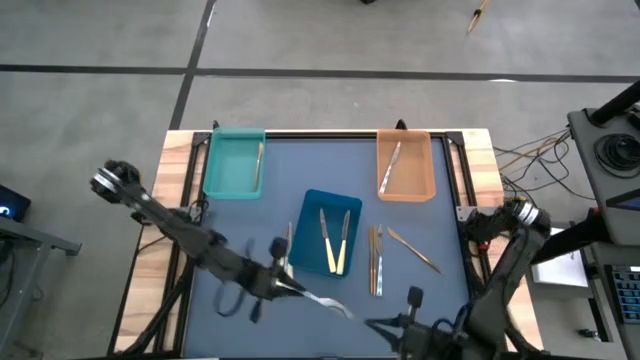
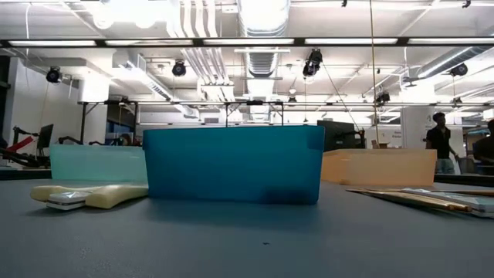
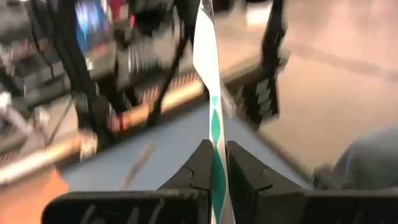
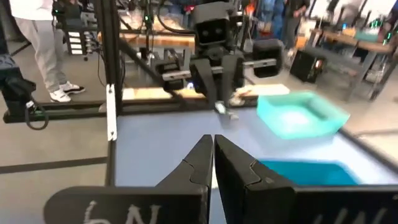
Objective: Sort silverware by color (type)
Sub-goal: Put the left blue and white knife into the orange bin
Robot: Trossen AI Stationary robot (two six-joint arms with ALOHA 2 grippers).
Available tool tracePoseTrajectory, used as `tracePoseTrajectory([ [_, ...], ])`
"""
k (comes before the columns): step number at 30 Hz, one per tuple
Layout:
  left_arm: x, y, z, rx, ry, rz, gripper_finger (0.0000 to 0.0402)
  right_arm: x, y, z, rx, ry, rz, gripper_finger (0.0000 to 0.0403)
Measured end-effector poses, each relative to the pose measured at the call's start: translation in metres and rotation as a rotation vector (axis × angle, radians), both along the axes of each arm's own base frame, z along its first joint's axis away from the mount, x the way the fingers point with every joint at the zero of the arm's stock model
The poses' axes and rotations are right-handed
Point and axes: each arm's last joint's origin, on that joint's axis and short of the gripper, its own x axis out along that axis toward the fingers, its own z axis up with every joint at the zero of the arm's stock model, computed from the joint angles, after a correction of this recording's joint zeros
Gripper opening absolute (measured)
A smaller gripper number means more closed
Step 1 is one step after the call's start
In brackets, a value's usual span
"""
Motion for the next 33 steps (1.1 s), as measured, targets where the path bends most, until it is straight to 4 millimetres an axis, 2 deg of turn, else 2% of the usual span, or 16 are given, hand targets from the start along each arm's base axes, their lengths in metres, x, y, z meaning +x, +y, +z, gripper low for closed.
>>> tracePoseTrajectory([
  [4, -0.028, 0.025, 0.029, -0.059, -0.142, -0.068, 0.0008, -0.010, -0.021, 0.033, -0.100, 0.001, 0.020, 0.0009],
  [8, -0.050, 0.046, 0.046, -0.143, -0.289, -0.204, 0.0008, -0.011, -0.044, 0.058, -0.185, 0.026, 0.089, 0.0009],
  [10, -0.057, 0.052, 0.050, -0.190, -0.377, -0.285, 0.0008, -0.002, -0.057, 0.065, -0.202, 0.052, 0.182, 0.0009],
  [13, -0.062, 0.057, 0.049, -0.243, -0.475, -0.378, 0.0008, 0.024, -0.077, 0.066, -0.207, 0.063, 0.306, 0.0009],
  [18, -0.063, 0.057, 0.045, -0.301, -0.575, -0.441, 0.0008, 0.072, -0.110, 0.069, -0.195, -0.059, 0.483, 0.0009],
  [25, -0.055, 0.052, 0.047, -0.370, -0.618, -0.501, 0.0008, 0.124, -0.159, 0.067, -0.200, -0.245, 0.670, 0.0009],
  [29, -0.045, 0.046, 0.048, -0.400, -0.599, -0.506, 0.0008, 0.142, -0.185, 0.069, -0.177, -0.311, 0.716, 0.0009],
  [33, -0.033, 0.041, 0.046, -0.417, -0.567, -0.493, 0.0008, 0.147, -0.197, 0.071, -0.177, -0.323, 0.744, 0.0009],
])
